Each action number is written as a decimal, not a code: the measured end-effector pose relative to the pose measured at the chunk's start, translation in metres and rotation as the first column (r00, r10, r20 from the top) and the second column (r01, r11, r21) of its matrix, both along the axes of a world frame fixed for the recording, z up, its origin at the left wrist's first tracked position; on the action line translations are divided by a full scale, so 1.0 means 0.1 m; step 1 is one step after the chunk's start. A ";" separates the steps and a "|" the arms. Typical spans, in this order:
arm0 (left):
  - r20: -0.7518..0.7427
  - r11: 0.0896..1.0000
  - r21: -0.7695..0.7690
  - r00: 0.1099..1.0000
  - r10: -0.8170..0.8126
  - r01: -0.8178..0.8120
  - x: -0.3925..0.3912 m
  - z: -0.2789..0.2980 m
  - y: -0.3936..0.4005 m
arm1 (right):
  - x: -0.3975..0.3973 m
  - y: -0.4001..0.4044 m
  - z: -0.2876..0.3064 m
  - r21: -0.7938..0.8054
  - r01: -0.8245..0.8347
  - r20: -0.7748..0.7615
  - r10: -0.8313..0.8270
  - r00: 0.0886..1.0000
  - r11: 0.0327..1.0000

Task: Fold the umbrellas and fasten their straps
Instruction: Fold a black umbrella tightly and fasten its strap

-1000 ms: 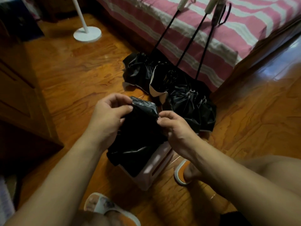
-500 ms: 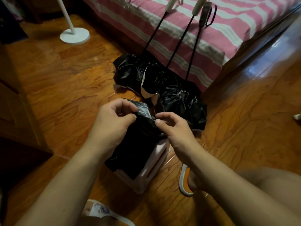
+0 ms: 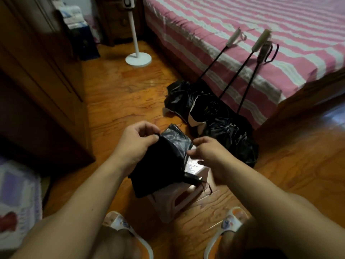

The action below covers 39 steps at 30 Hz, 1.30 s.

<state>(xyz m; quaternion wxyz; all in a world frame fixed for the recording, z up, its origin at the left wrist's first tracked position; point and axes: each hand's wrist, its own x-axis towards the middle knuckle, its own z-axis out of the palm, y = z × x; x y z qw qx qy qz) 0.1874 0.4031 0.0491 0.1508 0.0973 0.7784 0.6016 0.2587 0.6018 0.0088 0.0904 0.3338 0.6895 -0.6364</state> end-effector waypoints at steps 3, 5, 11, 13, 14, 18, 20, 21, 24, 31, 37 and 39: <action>0.063 0.997 0.037 0.996 0.061 -0.064 0.07 -0.11 0.04 | 0.07 0.04 -0.06 0.038 -0.129 0.044 0.128 0.991 0.991; 0.077 0.991 0.064 0.991 0.109 -0.114 0.08 -0.17 0.08 | 0.13 0.04 -0.16 0.024 -0.138 -0.014 0.139 0.990 0.990; -0.031 0.994 0.010 0.994 0.107 -0.106 -0.05 -0.14 0.15 | 0.29 -0.19 -0.47 0.213 -0.184 -0.101 0.209 0.973 0.959; -0.045 0.996 -0.014 0.995 0.086 -0.087 -0.14 -0.13 0.19 | 0.24 -0.20 -0.46 0.217 -0.146 -0.220 0.194 0.956 0.965; -0.051 0.997 -0.017 0.996 0.072 -0.073 -0.19 -0.12 0.21 | 0.21 -0.19 -0.44 0.242 -0.132 -0.264 0.196 0.944 0.961; -0.052 0.999 0.001 0.997 0.052 -0.052 -0.39 -0.10 0.33 | 0.06 -0.19 -0.40 0.302 0.036 -0.373 0.084 0.924 0.953; -0.043 0.998 0.021 0.997 0.068 -0.067 -0.50 -0.11 0.35 | -0.04 -0.17 -0.39 0.180 0.153 -0.414 -0.066 0.908 0.972; -0.024 0.996 0.035 0.996 0.082 -0.081 -0.55 -0.14 0.35 | -0.10 -0.15 -0.40 0.138 0.198 -0.421 -0.124 0.899 0.970; 0.042 0.995 0.053 0.996 0.081 -0.083 -0.63 -0.22 0.34 | -0.16 -0.07 -0.45 0.150 0.298 -0.407 -0.216 0.887 0.943; 0.070 0.999 0.052 0.998 -0.009 0.006 -0.73 -0.29 0.35 | -0.17 0.05 -0.44 0.260 0.126 -0.352 -0.027 0.935 0.957; -0.184 0.990 -0.043 0.973 -0.137 0.131 -0.73 -0.29 0.36 | -0.36 0.23 -0.43 0.539 0.035 -0.288 0.145 0.947 0.841; -0.276 0.986 -0.112 0.949 -0.150 0.124 -0.73 -0.28 0.37 | -0.42 0.27 -0.48 0.490 0.042 -0.306 0.126 0.944 0.871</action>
